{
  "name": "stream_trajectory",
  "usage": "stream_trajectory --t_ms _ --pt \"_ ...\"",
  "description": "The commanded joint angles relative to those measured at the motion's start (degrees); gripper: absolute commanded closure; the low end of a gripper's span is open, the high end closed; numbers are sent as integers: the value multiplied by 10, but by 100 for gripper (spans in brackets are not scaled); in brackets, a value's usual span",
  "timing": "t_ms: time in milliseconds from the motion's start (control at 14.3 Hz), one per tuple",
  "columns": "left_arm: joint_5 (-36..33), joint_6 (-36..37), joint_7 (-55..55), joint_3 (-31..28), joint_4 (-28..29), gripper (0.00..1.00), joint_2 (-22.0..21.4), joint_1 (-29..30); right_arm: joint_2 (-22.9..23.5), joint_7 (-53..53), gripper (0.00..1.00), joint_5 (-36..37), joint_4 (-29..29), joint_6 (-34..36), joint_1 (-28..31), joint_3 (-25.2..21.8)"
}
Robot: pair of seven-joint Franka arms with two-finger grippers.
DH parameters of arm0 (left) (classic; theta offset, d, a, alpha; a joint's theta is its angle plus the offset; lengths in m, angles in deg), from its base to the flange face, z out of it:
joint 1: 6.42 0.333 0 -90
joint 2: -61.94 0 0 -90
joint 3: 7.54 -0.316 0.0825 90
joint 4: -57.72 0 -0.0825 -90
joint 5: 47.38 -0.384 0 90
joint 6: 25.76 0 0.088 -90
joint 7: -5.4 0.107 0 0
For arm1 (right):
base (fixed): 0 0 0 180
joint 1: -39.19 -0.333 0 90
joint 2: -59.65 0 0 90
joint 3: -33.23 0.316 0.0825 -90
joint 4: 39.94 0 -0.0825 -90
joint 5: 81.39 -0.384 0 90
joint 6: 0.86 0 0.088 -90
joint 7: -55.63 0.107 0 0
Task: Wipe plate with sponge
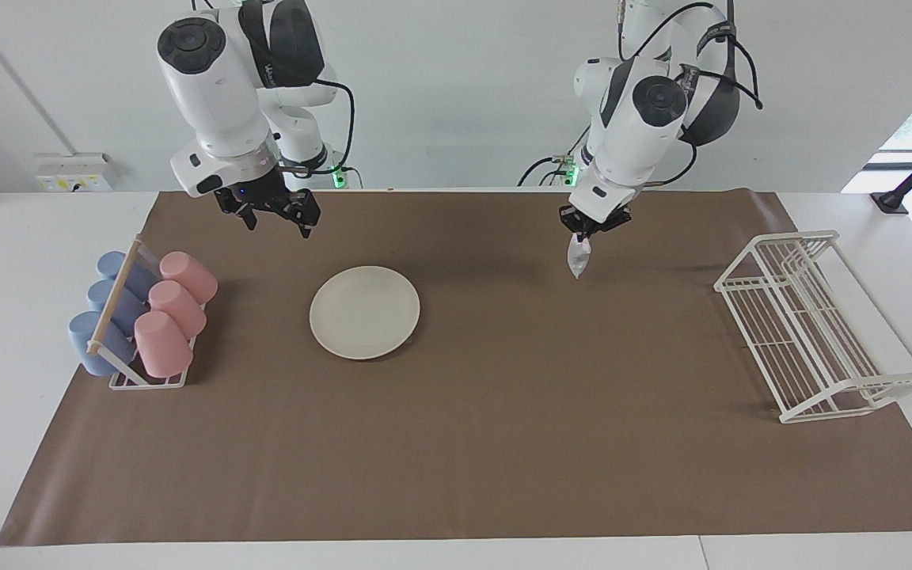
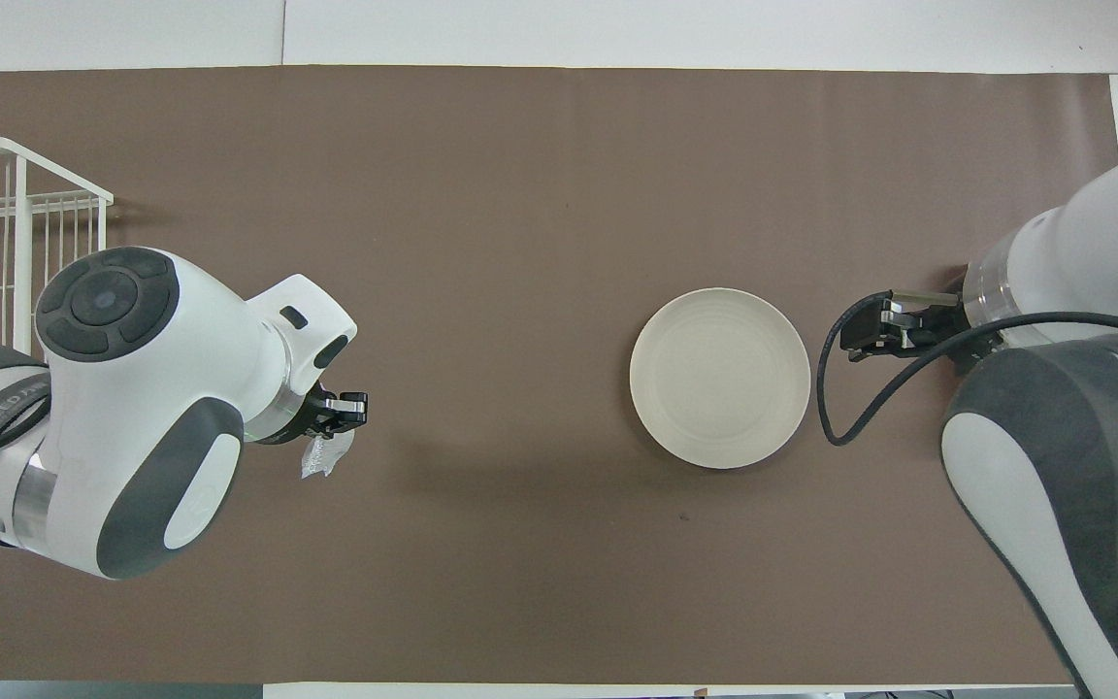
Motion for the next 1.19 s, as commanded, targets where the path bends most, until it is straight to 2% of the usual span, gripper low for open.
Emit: stream_trajectory --t_ms 0,210,420,561,701,841,981,1121 --pt "-107 66 -56 -3 -32 100 7 -30 -3 -61 0 4 6 -28 9 -1" --pt "-199 130 -104 -3 -55 100 31 -53 43 -81 0 4 -27 -30 -22 -40" --pt "-296 208 -123 -3 -89 100 79 -80 47 -106 0 6 -32 -31 -35 -54" --pt "-351 247 -127 -3 -91 100 87 -83 60 -146 0 12 -55 -41 -56 -79" --pt "-406 282 -127 -3 -92 100 102 -86 60 -142 0 23 -61 -42 -56 -79" --pt "-461 310 -127 -3 -110 100 136 -86 56 -138 0 21 -59 -35 -62 -81" --pt "-543 334 -126 -3 -123 100 178 -83 54 -138 0 21 -56 -33 -78 -96" --pt "-620 336 -123 -7 -126 100 211 -74 54 -137 0 19 -56 -36 -65 -97"
